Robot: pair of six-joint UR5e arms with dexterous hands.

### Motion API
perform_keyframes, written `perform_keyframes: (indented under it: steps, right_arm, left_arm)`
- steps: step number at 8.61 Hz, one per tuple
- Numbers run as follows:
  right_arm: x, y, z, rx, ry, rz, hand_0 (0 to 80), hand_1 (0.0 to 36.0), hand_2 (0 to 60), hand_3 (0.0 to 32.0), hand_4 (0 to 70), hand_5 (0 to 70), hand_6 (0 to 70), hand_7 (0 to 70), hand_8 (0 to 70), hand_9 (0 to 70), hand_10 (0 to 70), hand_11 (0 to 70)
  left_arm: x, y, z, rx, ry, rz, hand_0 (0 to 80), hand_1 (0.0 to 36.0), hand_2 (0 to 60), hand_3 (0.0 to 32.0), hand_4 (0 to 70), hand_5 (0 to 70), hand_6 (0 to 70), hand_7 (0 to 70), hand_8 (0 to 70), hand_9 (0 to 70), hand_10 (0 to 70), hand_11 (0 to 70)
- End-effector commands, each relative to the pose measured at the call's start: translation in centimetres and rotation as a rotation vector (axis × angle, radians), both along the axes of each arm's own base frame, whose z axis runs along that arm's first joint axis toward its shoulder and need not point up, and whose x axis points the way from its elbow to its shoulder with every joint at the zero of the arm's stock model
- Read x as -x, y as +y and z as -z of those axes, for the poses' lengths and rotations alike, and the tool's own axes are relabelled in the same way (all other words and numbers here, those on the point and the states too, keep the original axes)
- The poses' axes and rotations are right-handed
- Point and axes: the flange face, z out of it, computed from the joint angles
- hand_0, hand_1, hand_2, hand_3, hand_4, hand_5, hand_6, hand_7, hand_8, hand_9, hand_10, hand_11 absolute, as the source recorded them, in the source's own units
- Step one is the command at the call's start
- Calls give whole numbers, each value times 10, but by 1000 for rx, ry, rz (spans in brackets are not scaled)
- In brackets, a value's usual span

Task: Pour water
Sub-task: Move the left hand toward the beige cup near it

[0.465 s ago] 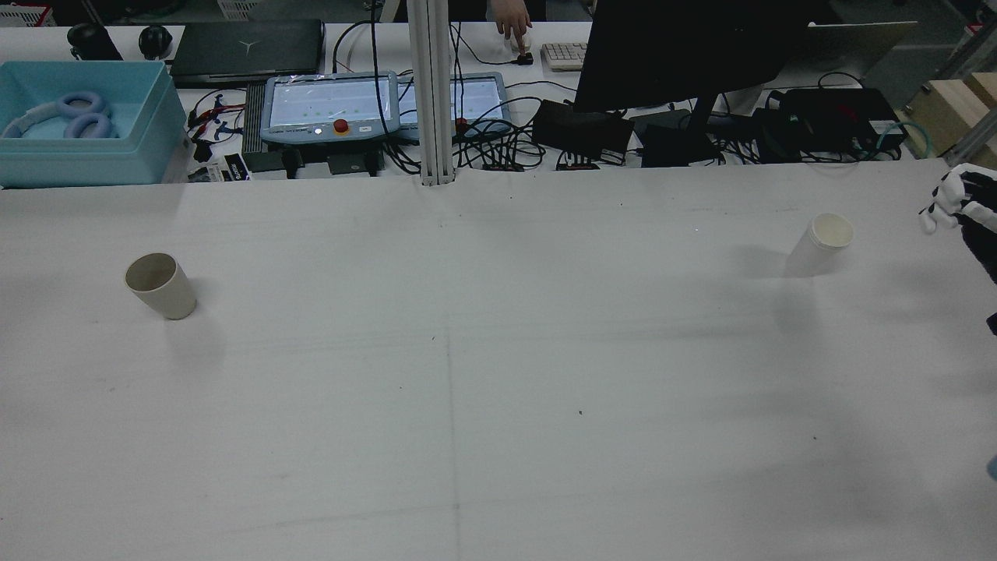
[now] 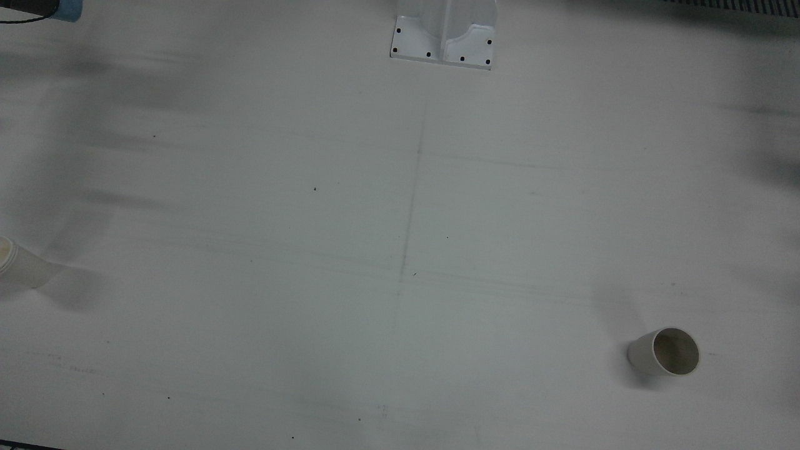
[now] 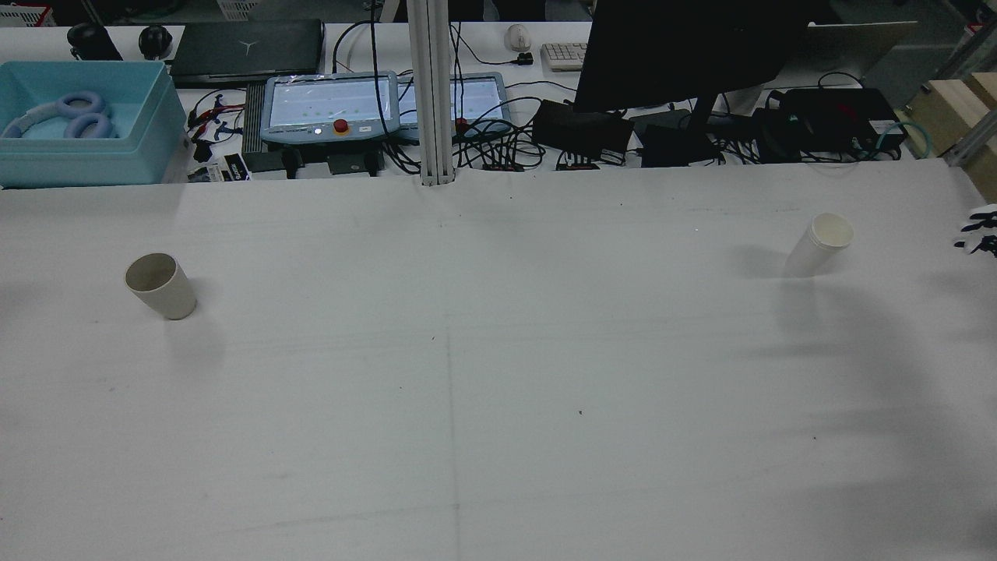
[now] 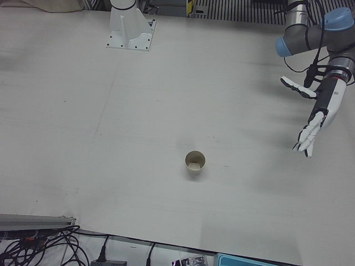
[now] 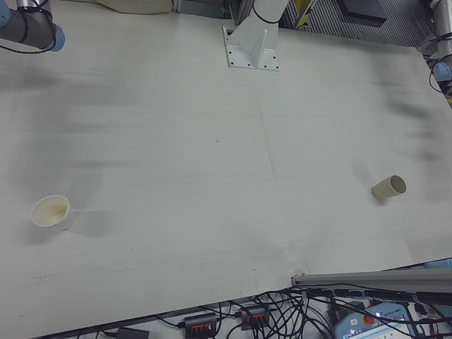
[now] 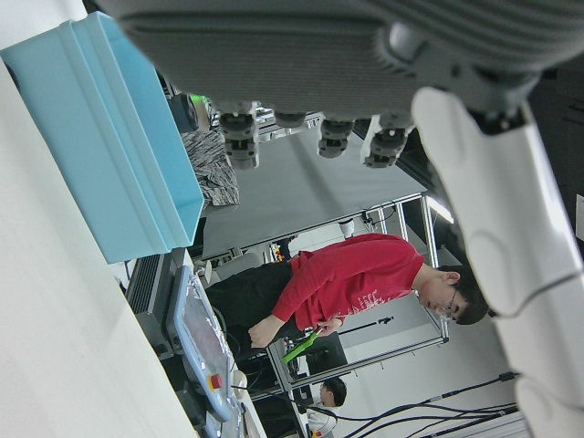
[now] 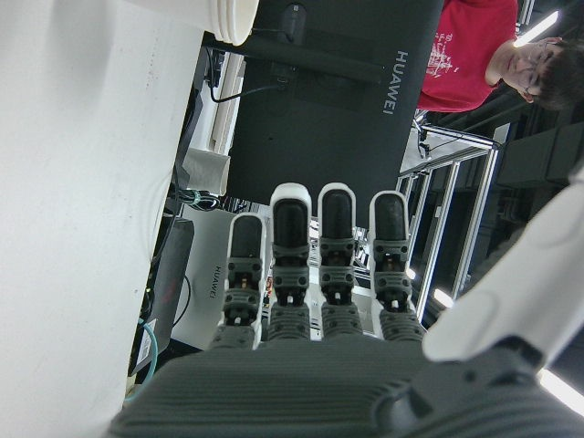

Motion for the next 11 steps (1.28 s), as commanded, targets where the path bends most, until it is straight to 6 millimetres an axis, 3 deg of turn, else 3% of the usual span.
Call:
perform_keyframes:
  steps: [1,3,5,7,9,11]
  right_arm:
    - [-1,5,-12,10,1,7,385,0,0,0,295,340,384,433,416,520,196,277]
    - [0,2,-8,2,-4,5,396,0,0,0,281,334,371,429,408,510,176,250]
    - [-1,2,-6,-1,-7,5,401,0,0,0,271,330,364,426,401,501,162,230]
    - [-1,2,-4,-6,-9,5,406,0,0,0,259,317,351,419,391,492,153,217]
    - [-3,1,0,-16,-13,-3,413,0,0,0,250,316,344,413,382,482,142,203]
    - [-6,4,-2,-10,-10,-6,417,0,0,0,245,314,337,406,376,476,140,199]
  left_arm:
    - [-86,-41,-15,-15,-49,-53,548,64,0,0,168,0,39,104,0,6,77,129]
    - [-130,-59,-5,-32,-137,-80,563,81,0,0,170,0,33,96,0,5,63,111]
    - [-158,-79,12,-44,-201,-81,558,77,0,0,173,0,27,87,0,3,43,80]
    - [-198,-112,3,-14,-200,-72,554,82,0,0,150,0,5,54,0,0,0,14]
    - [-238,-113,4,-2,-204,-80,555,82,0,0,144,0,2,51,0,0,0,11]
    - [-259,-105,2,11,-205,-91,556,86,0,0,149,0,5,56,0,0,0,12]
